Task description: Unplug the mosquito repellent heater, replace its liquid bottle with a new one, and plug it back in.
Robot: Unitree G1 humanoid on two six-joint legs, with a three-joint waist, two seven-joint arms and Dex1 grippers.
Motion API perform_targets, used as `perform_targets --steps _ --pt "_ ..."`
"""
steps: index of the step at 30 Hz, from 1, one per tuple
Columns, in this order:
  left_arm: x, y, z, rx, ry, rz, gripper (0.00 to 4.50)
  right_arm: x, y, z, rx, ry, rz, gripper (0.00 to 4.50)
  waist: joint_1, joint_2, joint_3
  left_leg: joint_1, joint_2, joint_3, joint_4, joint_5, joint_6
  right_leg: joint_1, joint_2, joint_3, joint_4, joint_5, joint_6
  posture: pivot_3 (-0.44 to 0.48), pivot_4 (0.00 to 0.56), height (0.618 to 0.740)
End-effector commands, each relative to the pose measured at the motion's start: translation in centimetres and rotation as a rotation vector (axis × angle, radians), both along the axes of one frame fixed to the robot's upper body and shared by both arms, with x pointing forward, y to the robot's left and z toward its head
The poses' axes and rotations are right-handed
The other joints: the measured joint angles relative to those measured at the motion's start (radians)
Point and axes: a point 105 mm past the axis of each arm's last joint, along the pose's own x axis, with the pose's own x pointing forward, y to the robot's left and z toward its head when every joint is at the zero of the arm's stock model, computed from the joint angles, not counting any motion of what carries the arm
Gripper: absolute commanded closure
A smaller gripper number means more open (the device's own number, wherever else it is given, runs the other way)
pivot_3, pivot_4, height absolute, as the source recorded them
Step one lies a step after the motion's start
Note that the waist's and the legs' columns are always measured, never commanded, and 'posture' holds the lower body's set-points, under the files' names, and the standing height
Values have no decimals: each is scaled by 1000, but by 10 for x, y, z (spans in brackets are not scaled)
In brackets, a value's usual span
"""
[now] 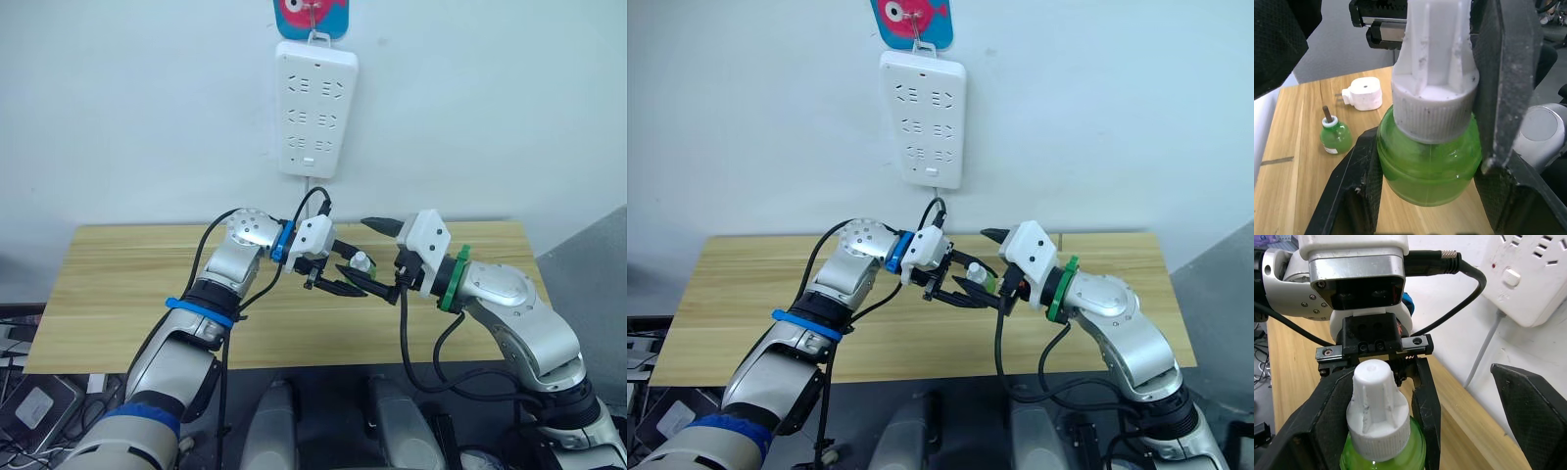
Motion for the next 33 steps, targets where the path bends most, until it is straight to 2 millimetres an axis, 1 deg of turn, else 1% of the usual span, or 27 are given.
perform_targets --steps 1,4,7,9,12,15,18,21,25,27,29,32,33 --pt "-1 -1 10 -18 -46 -22 2249 -2 -21 9 0 -27 -38 43 1 0 0 0 0 0 0 0 0 0 0 0 0 0 0 -104 242 740" --pt "-1 0 8 -18 -47 -18 2249 -5 -33 12 4 -12 -47 43 0 0 -1 0 0 0 0 0 1 0 0 0 0 0 0 -105 240 740" --pt "-1 0 8 -27 -51 -7 2249 -14 -46 13 7 19 -26 43 0 1 -1 0 0 0 0 -1 1 0 0 0 0 0 0 -105 240 740" --pt "-1 0 8 -28 -51 -6 2249 -21 -50 13 2 46 6 43 0 1 -2 0 0 1 0 -1 2 0 0 0 0 0 0 -105 240 740" --pt "-1 1 8 -26 -51 -8 2249 -34 -46 9 -15 94 84 43 0 0 -3 0 0 1 0 -1 3 0 0 0 0 0 0 -107 231 740" --pt "0 0 7 -26 -53 -9 2249 -38 -36 6 -26 103 124 43 -3 1 -7 0 0 1 0 -1 3 0 1 0 1 0 0 -107 231 740" --pt "0 0 8 -29 -55 -10 2249 -36 -21 9 14 94 138 43 -4 0 -16 0 0 1 0 -1 2 0 1 0 1 0 0 -101 226 740" --pt "-1 0 8 -30 -54 -11 2249 -24 -7 10 33 61 101 43 -5 0 -22 0 0 1 0 -1 2 0 1 0 1 0 0 -101 224 740" --pt "-2 -2 7 -31 -54 -15 2249 -5 -1 9 25 8 14 43 -3 0 -26 0 0 1 0 -1 2 0 1 0 0 0 0 -100 223 740" --pt "-2 -2 7 -31 -53 -15 2249 -2 -3 8 20 1 -7 43 1 0 -26 0 0 1 0 -1 2 0 1 0 0 0 0 -99 225 740" --pt "-2 -2 8 -32 -54 -15 2249 -1 -9 7 11 5 -24 43 1 0 -26 0 0 1 0 -1 2 0 0 0 0 0 0 -99 225 740" --pt "-1 -1 8 -30 -54 -11 2249 -4 -26 9 15 24 -46 43 2 1 -27 0 0 1 0 -1 2 0 0 0 0 0 0 -98 227 740" --pt "-1 -1 8 -29 -54 -8 2249 -8 -33 11 19 43 -39 43 1 1 -27 0 0 1 0 -1 2 0 0 0 0 0 0 -98 227 740"
